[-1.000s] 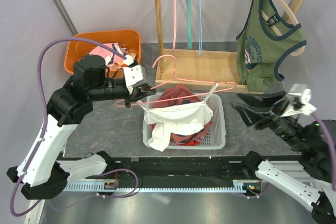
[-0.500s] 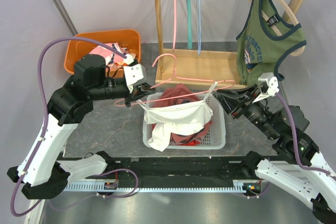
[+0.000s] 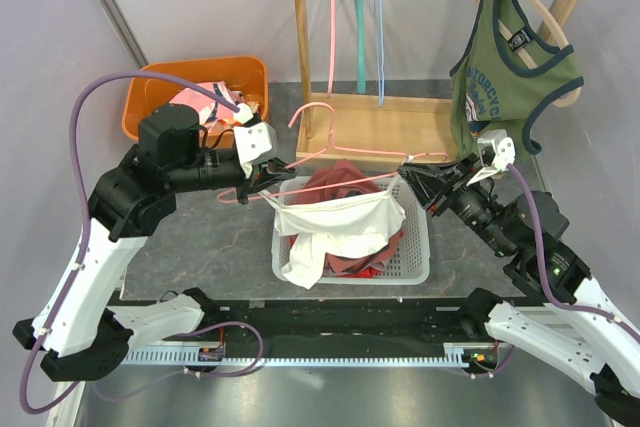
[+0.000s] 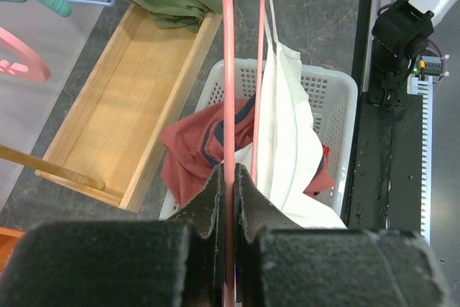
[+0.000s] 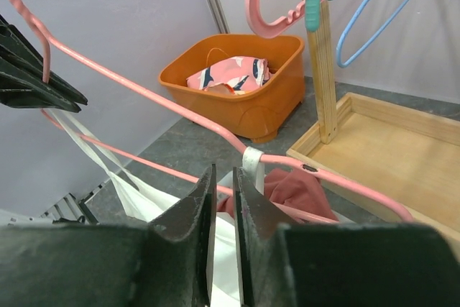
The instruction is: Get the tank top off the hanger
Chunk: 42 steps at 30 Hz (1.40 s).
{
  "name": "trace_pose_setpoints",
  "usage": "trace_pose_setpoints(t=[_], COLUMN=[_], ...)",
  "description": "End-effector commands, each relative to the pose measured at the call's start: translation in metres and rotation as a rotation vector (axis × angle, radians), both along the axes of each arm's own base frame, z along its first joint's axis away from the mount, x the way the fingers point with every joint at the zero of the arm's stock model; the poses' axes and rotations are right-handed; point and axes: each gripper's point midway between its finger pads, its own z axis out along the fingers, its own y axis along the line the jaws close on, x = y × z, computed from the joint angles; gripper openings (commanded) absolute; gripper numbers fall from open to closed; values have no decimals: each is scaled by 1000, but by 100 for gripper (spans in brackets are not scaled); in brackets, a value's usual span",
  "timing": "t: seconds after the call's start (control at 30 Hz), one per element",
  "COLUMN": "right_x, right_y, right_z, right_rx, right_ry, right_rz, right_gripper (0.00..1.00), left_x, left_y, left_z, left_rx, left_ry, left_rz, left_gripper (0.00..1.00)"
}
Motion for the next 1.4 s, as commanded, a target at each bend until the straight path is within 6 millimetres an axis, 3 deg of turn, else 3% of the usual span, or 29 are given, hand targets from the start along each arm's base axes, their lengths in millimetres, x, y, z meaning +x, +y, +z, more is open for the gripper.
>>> trace_pose_setpoints(t=[0.0, 0.17, 0.4, 0.63, 0.67, 0.73, 0.77, 0.9, 1.13, 1.37], right_x=[2, 2, 3, -7, -6, -5, -5, -7, -5, 4], right_y=[-2, -5, -8, -29, -30, -29, -27, -19, -20, -6], right_z=[11, 11, 13, 45, 42, 38, 33, 17, -5, 5], right_rx=[40, 42, 52, 105, 94, 80, 71, 69, 80, 88], right_ry=[-19, -17, -19, -71, -62, -50, -38, -1, 26, 13], right_rz=[-17, -27, -42, -85, -93, -94, -87, -51, -64, -43], right_gripper=[14, 0, 0, 0, 0, 8, 26, 42, 48, 45], left_x=[-2, -2, -2, -2, -2, -2, -3, 0, 1, 0], left_y=[1, 1, 2, 2, 2, 2, 2, 3, 4, 4], left_z=[22, 23, 23, 21, 21, 22, 24, 24, 25, 24], left_rx=[-58, -59, -61, -58, -56, -59, -61, -58, -61, -59], left_ry=[-59, -59, -59, -62, -63, -64, -69, -73, -71, -64], left_rz=[-3, -6, -7, -7, -7, -7, -9, 1, 5, -1], left_gripper=[2, 2, 2, 2, 2, 2, 2, 2, 2, 2])
